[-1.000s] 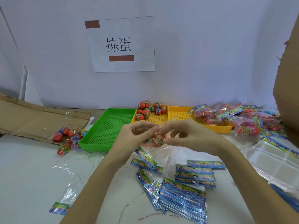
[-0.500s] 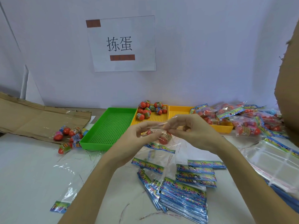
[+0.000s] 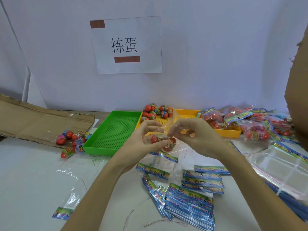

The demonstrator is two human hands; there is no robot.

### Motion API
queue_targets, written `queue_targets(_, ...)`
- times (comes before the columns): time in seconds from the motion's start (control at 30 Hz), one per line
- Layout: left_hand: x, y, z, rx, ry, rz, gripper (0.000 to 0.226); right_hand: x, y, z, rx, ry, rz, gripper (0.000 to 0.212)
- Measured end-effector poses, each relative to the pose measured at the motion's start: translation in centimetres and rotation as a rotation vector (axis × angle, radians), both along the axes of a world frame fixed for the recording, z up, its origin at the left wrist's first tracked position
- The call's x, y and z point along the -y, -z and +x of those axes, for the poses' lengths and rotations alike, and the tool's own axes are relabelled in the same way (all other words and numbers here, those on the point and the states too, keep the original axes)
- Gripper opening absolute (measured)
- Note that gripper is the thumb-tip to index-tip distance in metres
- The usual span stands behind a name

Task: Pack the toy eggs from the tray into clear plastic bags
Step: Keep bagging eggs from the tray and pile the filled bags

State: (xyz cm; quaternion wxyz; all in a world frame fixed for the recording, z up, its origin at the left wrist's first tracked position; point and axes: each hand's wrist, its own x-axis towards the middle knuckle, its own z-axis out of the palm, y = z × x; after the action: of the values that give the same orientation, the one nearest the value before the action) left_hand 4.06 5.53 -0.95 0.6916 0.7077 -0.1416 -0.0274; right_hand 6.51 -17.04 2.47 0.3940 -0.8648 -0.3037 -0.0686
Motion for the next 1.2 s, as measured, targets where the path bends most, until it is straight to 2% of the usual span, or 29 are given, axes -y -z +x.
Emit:
queue_targets(0.1, 0.0, -0.3, -0.1, -0.060, 0.057, 0.009, 0.063, -0.2, 0.2, 0.0, 0.013, 0.013, 0.030, 0.017)
queue_targets(0.23, 0.4, -0.4, -0.7, -0.038, 0.096, 0.131, 0.045, -1.4, 0.7, -0.5, -0.001, -0.048, 0.040, 0.024)
queue_targets(0.3, 0.4, -0.3, -0.6, -0.058, 0.084, 0.113, 0.040, -1.8, 0.7, -0.6, 0.003, -0.059, 0.053, 0.023)
queue_targets(0.37, 0.0, -0.4, -0.3, -0.048, 0.008, 0.084, 0.041, -1.9, 0.5, -0.5, 0.018, -0.051, 0.150, 0.022)
queue_targets(0.5, -0.9, -0.3, 0.3, -0.025, -0.184, 0.039, 0.044, -2.2, 0.6, 0.5, -0.019, 0.028, 0.496, 0.022)
queue_targets(0.63, -1.0, 0.1, 0.5, -0.026, -0.329, 0.023, 0.034, -4.7, 2.7, 3.6, -0.044, 0.208, 0.456, 0.026)
queue_targets(0.73, -1.1, 0.1, 0.6, -0.011, -0.404, -0.058, 0.041, -7.3, 4.0, 6.7, -0.093, 0.375, 0.511, 0.030)
queue_targets(0.8, -1.3, 0.1, 0.8, -0.006, -0.425, -0.095, 0.048, -8.8, 4.3, 8.5, -0.058, 0.388, 0.385, 0.031)
queue_targets(0.93, -1.8, -0.1, 0.7, -0.071, -0.389, -0.179, 0.054, -11.0, 4.6, 11.0, -0.021, 0.142, -0.253, 0.040)
queue_targets(1.0, -1.8, -0.2, 0.8, -0.088, -0.346, -0.212, 0.052, -12.0, 4.6, 11.3, -0.037, 0.093, -0.438, 0.038)
queue_targets(1.07, -1.5, -0.3, 0.8, -0.095, -0.337, -0.242, 0.050, -13.0, 4.5, 11.6, 0.041, 0.137, -0.506, 0.023)
queue_targets(1.1, -1.4, -0.3, 0.9, -0.095, -0.344, -0.249, 0.049, -13.2, 4.5, 11.5, 0.052, 0.172, -0.458, 0.017)
queue_targets(1.13, -1.3, -0.3, 0.9, -0.095, -0.351, -0.252, 0.048, -13.2, 4.6, 11.6, 0.078, 0.201, -0.433, 0.019)
queue_targets(1.2, -1.2, -0.4, 1.0, -0.103, -0.353, -0.260, 0.045, -13.0, 4.7, 11.8, 0.119, 0.230, -0.469, 0.039)
